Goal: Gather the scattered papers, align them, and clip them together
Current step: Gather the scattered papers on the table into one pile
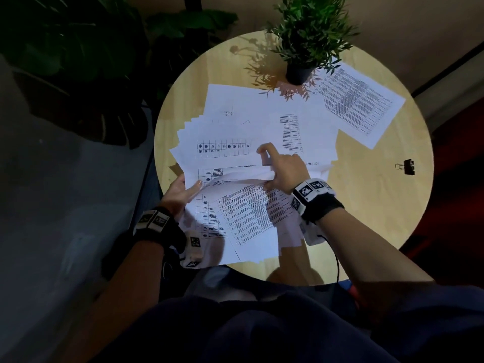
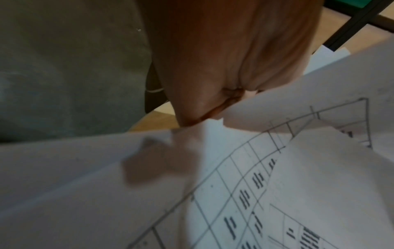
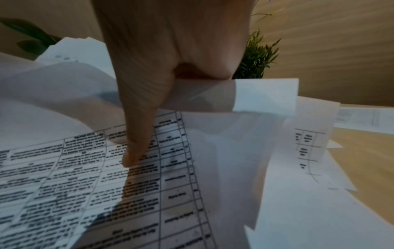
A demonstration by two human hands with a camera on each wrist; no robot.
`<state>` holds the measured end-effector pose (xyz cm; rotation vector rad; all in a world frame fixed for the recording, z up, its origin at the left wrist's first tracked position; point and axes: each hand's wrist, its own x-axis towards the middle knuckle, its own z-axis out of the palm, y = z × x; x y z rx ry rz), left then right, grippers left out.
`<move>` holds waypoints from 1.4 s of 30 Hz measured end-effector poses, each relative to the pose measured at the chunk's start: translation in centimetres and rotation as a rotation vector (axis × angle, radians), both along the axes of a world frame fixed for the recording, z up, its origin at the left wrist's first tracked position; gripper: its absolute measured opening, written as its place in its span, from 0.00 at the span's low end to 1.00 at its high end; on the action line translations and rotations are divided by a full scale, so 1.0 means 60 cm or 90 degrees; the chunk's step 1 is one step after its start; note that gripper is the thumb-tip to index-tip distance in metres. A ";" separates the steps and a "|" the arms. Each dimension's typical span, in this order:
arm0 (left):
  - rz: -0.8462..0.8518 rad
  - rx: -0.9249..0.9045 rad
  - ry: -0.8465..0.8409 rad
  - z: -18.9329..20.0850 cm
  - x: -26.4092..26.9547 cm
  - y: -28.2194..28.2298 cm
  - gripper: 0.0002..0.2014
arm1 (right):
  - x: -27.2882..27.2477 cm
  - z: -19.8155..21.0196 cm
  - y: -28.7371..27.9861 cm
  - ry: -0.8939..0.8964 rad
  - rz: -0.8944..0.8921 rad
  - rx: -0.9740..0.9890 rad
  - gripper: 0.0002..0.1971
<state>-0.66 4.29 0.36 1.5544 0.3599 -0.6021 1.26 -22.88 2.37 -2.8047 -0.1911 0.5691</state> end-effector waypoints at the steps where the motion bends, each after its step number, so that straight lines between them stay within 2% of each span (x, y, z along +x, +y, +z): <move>1: -0.006 0.004 0.007 0.006 0.001 -0.001 0.16 | 0.002 -0.003 0.000 0.008 -0.007 0.002 0.42; 5: -0.011 -0.005 0.027 0.002 0.002 -0.002 0.15 | 0.009 -0.008 0.002 0.039 0.001 -0.035 0.35; 8: 0.020 0.013 0.020 -0.016 0.000 0.000 0.13 | 0.005 -0.009 0.004 -0.043 0.018 -0.054 0.26; 10: 0.055 0.035 0.029 -0.021 0.001 0.002 0.15 | 0.003 -0.008 -0.001 -0.083 0.024 -0.025 0.18; 11: 0.070 0.041 0.059 -0.021 0.001 0.004 0.20 | 0.004 -0.007 -0.010 -0.080 0.008 0.004 0.15; 12: 0.072 0.051 0.094 -0.025 0.003 0.008 0.29 | 0.005 -0.002 -0.022 -0.067 -0.029 0.038 0.13; 14: 0.081 0.039 0.174 -0.026 0.006 0.011 0.52 | 0.009 0.003 -0.055 -0.021 -0.138 0.093 0.09; 15: 0.102 0.033 0.196 -0.013 0.005 0.004 0.53 | 0.011 0.008 -0.074 0.017 -0.189 0.120 0.06; 16: 0.115 0.008 0.197 -0.001 0.003 -0.006 0.47 | 0.010 0.012 -0.091 0.049 -0.232 0.153 0.06; 19: 0.109 -0.054 0.245 0.004 -0.005 -0.026 0.28 | 0.000 0.022 -0.119 0.098 -0.351 0.229 0.09; 20: 0.094 -0.060 0.248 0.001 -0.005 -0.029 0.28 | -0.006 0.023 -0.116 0.110 -0.381 0.241 0.10; 23: 0.108 -0.007 0.229 -0.019 -0.005 -0.043 0.53 | -0.034 -0.004 -0.081 0.169 -0.486 0.324 0.09; 24: 0.113 0.038 0.202 -0.032 -0.004 -0.044 0.53 | -0.045 -0.016 -0.064 0.201 -0.504 0.344 0.09; 26: 0.103 0.085 0.177 -0.038 -0.009 -0.055 0.48 | -0.063 -0.025 -0.025 0.241 -0.470 0.315 0.12; 29: 0.058 0.129 0.119 -0.040 -0.014 -0.061 0.45 | -0.078 -0.033 0.020 0.187 -0.488 0.265 0.16; 31: 0.041 0.168 0.083 -0.041 -0.013 -0.062 0.37 | -0.080 -0.028 0.044 0.177 -0.446 0.253 0.15; 33: 0.032 0.214 0.030 -0.035 -0.011 -0.065 0.32 | -0.070 -0.027 0.051 0.195 -0.373 0.260 0.13; 35: 0.042 0.250 -0.028 -0.026 -0.002 -0.059 0.29 | -0.047 -0.028 0.030 0.161 -0.368 0.218 0.17; 38: 0.077 0.302 -0.060 -0.015 0.017 -0.017 0.27 | -0.022 -0.026 -0.030 0.050 -0.512 0.145 0.23; 40: 0.086 0.333 -0.044 -0.018 0.026 0.014 0.31 | -0.027 -0.024 -0.061 0.029 -0.629 0.100 0.25; 42: 0.095 0.370 -0.018 -0.024 0.027 0.035 0.37 | -0.039 -0.025 -0.061 0.046 -0.662 0.064 0.31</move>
